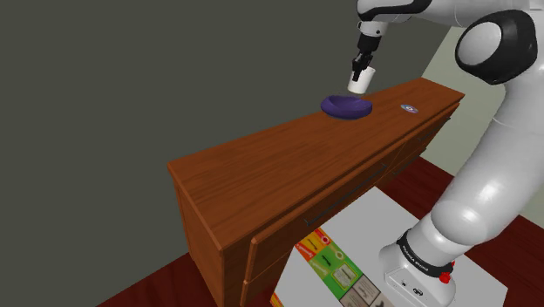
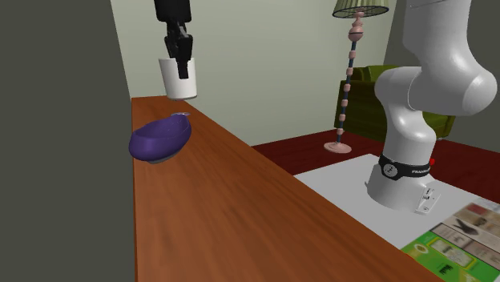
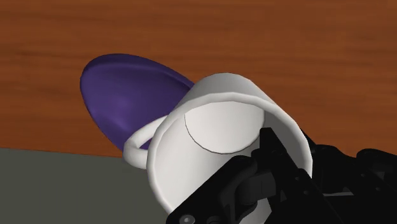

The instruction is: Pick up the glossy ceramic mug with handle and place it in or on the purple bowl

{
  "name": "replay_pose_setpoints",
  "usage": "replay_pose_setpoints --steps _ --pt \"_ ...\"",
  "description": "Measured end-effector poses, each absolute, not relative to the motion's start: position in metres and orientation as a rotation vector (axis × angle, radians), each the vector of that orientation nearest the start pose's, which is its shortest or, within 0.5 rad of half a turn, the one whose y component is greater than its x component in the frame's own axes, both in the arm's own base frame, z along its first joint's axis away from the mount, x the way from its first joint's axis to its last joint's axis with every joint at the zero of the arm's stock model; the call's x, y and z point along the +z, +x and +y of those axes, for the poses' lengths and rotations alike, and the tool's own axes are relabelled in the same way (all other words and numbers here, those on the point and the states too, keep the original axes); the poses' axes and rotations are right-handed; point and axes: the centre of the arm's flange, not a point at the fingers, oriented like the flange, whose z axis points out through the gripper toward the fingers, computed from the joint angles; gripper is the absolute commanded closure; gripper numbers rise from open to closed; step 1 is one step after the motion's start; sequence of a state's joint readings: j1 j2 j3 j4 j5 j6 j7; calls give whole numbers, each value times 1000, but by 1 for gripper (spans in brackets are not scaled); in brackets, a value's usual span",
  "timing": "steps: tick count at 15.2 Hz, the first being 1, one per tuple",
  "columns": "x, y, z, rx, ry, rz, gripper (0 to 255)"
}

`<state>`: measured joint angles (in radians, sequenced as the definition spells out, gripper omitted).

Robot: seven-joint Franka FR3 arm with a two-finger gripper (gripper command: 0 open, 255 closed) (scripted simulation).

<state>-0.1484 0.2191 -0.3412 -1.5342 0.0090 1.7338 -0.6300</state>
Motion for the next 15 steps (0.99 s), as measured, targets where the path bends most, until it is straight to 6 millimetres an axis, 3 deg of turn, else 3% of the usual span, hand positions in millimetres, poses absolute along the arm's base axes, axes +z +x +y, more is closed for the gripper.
replay_pose_setpoints --steps 5,8,15 --pt "545 591 -333 63 -3184 -233 255" --pt "542 610 -369 63 -3184 -232 255" --pt "510 617 -379 64 -3183 -236 255"
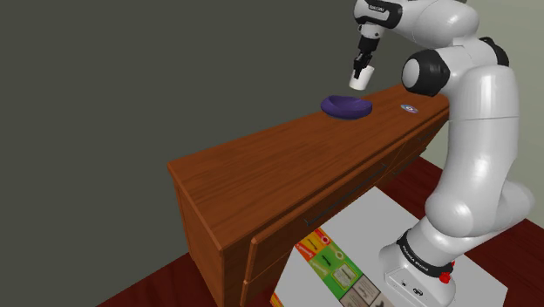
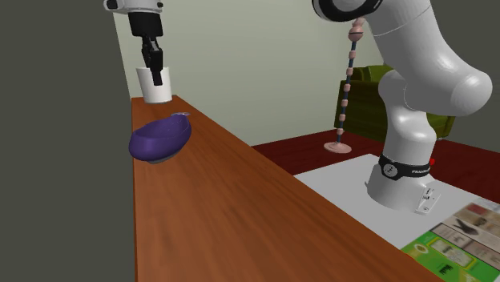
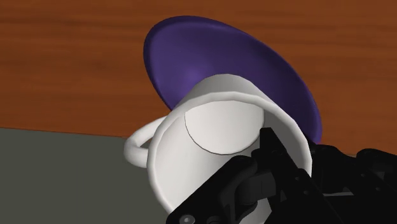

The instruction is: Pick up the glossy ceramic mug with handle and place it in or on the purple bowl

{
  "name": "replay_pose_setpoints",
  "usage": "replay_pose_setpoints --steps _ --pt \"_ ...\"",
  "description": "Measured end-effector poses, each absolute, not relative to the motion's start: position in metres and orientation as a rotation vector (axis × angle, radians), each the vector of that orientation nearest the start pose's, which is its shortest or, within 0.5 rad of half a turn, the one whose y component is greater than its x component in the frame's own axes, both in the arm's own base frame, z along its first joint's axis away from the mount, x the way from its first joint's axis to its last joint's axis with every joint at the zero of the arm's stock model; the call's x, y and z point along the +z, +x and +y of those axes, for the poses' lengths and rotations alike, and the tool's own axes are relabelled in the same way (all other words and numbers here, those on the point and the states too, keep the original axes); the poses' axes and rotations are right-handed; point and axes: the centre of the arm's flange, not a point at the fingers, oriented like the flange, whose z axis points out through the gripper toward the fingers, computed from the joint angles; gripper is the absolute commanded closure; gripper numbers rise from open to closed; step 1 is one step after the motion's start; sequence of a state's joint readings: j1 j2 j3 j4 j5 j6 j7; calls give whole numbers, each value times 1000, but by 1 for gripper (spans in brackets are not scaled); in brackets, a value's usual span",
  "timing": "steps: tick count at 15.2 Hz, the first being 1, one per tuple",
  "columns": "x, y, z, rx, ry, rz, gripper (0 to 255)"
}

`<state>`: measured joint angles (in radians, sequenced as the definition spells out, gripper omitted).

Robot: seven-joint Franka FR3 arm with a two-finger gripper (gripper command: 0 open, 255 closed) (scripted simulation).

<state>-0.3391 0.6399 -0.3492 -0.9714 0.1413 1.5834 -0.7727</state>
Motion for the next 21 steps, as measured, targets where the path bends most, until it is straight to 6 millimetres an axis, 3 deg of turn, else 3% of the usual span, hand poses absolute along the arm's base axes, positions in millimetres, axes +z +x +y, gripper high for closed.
replay_pose_setpoints --steps 11,17,18,21 --pt "452 616 -379 64 -3183 -236 255" --pt "449 616 -379 63 -3183 -236 255" --pt "449 616 -379 63 -3183 -236 0" --pt "449 616 -379 63 -3183 -236 0"
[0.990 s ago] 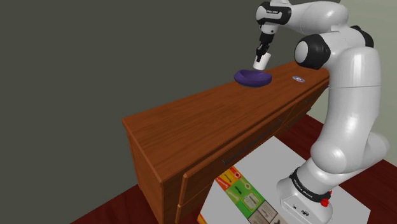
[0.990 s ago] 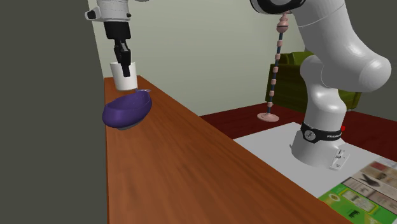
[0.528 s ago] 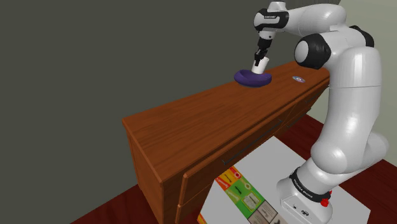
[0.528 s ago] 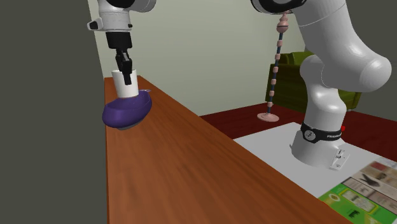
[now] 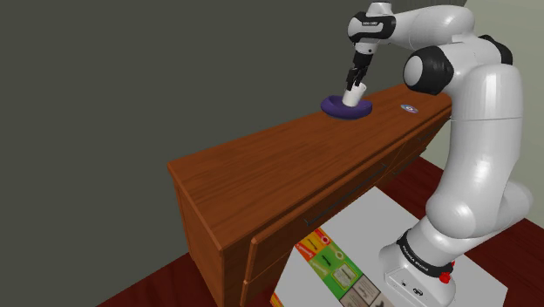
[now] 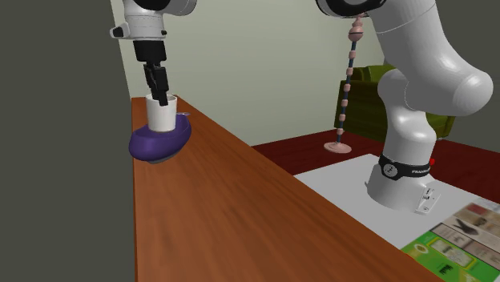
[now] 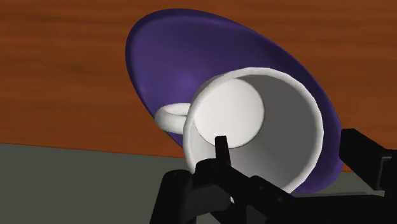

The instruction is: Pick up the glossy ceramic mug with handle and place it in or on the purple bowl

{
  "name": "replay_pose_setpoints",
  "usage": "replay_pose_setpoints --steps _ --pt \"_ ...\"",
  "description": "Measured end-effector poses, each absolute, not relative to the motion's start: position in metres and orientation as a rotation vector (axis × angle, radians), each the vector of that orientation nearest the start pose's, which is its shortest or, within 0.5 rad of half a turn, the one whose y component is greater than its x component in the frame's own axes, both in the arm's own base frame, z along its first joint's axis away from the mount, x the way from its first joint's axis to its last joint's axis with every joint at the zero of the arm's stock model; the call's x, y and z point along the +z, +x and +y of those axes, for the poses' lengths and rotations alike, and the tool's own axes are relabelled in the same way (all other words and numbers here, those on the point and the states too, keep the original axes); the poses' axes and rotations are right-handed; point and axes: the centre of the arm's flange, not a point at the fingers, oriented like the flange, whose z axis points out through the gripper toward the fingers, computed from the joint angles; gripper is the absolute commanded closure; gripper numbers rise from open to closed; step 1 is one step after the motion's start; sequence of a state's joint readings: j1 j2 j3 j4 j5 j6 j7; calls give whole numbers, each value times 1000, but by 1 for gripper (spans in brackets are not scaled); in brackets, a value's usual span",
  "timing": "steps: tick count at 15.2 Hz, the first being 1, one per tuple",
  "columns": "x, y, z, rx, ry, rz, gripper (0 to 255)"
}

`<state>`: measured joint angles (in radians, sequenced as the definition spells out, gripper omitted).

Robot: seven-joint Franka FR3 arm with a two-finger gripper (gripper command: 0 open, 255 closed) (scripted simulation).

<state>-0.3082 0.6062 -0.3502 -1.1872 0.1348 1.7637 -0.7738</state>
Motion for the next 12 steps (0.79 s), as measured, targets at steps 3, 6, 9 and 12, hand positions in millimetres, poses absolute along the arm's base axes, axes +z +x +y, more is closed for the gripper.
replay_pose_setpoints --steps 3,6,9,12 --pt "449 616 -379 63 -3183 -236 0" --pt "476 618 -380 61 -3184 -236 0" --pt "496 617 -376 61 -3184 -236 0" --pt "499 618 -376 62 -3184 -236 0"
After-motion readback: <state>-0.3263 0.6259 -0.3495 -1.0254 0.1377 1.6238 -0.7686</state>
